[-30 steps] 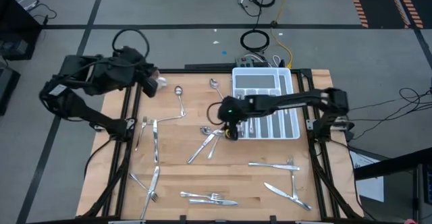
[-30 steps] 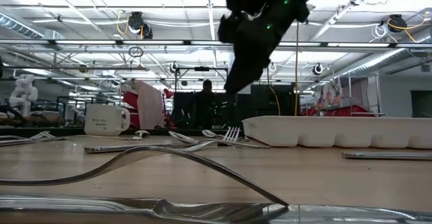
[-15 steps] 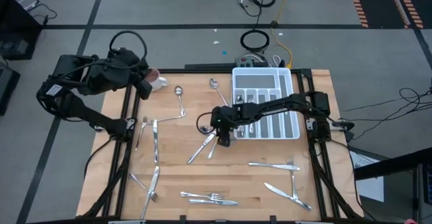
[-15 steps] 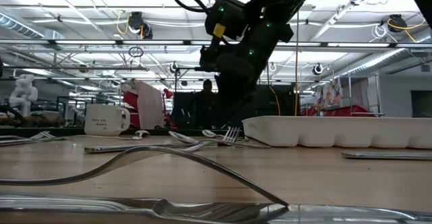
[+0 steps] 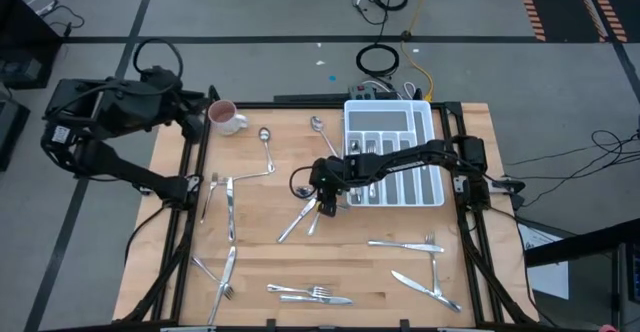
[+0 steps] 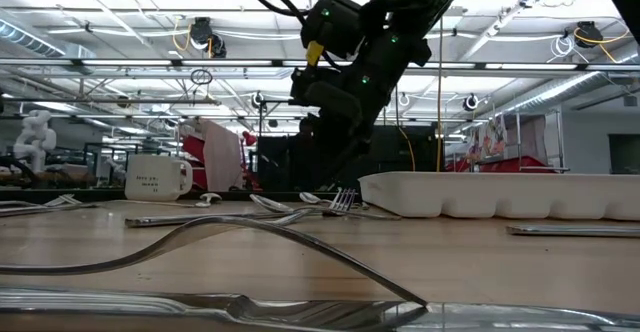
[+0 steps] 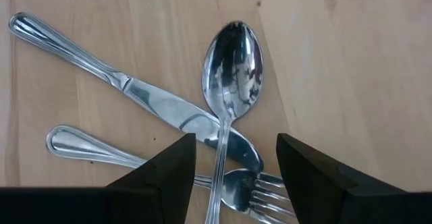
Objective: Sort silverware
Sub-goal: Put the silver spoon into the silverware tray
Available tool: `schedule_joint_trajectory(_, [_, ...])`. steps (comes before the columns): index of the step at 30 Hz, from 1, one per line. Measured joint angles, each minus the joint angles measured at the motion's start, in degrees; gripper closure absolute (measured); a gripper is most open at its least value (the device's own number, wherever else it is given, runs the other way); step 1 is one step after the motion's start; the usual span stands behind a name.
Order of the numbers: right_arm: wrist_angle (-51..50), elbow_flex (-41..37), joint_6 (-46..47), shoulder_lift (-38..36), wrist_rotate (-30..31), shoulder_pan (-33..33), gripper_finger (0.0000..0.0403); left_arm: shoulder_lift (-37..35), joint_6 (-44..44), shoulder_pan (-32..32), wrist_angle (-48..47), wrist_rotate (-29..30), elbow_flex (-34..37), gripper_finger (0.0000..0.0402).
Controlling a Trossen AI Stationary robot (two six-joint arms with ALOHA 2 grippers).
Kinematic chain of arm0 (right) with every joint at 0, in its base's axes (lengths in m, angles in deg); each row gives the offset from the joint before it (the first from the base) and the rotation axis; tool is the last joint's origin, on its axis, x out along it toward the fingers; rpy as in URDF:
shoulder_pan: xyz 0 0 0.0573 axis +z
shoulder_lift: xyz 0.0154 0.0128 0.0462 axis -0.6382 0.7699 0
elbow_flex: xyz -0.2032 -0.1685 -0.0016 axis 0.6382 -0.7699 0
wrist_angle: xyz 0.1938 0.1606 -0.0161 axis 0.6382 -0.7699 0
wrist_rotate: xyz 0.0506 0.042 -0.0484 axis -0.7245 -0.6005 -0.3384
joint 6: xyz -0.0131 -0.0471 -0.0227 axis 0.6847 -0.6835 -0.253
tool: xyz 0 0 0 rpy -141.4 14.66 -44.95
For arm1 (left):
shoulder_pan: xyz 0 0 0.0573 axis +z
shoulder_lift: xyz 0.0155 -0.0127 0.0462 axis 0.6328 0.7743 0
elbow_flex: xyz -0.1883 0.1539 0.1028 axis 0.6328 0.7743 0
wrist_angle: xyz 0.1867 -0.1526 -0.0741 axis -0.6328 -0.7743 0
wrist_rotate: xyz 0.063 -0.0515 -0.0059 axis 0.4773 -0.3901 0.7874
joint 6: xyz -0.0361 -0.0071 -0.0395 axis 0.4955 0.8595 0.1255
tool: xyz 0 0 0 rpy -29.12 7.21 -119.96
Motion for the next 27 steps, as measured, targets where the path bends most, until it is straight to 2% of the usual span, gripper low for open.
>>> schedule_joint_trajectory(14, [0.7, 0.0, 1.6, 3.9, 0.2, 1.6, 0.0206, -1.4, 0.0, 0.0, 0.0, -0.4, 1.3, 0.0324])
schedule_joint_trajectory(16, [-0.1, 0.0, 2.3, 4.0, 1.7, 1.6, 0.0211, -1.4, 0.0, 0.0, -0.1, -0.5, 1.7, 0.0324])
schedule_joint_trajectory(19, [-0.9, 0.0, 2.7, 4.1, 4.0, 1.6, 0.0248, -1.5, 0.0, 0.0, 0.0, -0.6, 1.8, 0.0324])
schedule_joint_trajectory(24, [-1.3, 0.0, 2.5, 3.9, 2.6, 1.4, 0.0375, -1.5, -0.1, 0.0, 0.0, -0.7, 1.8, 0.0324])
schedule_joint_trajectory(27, [-1.3, 0.0, 2.8, 3.8, 0.9, 1.5, 0.0389, -1.5, -0.1, 0.0, 0.0, -0.7, 1.8, 0.0324])
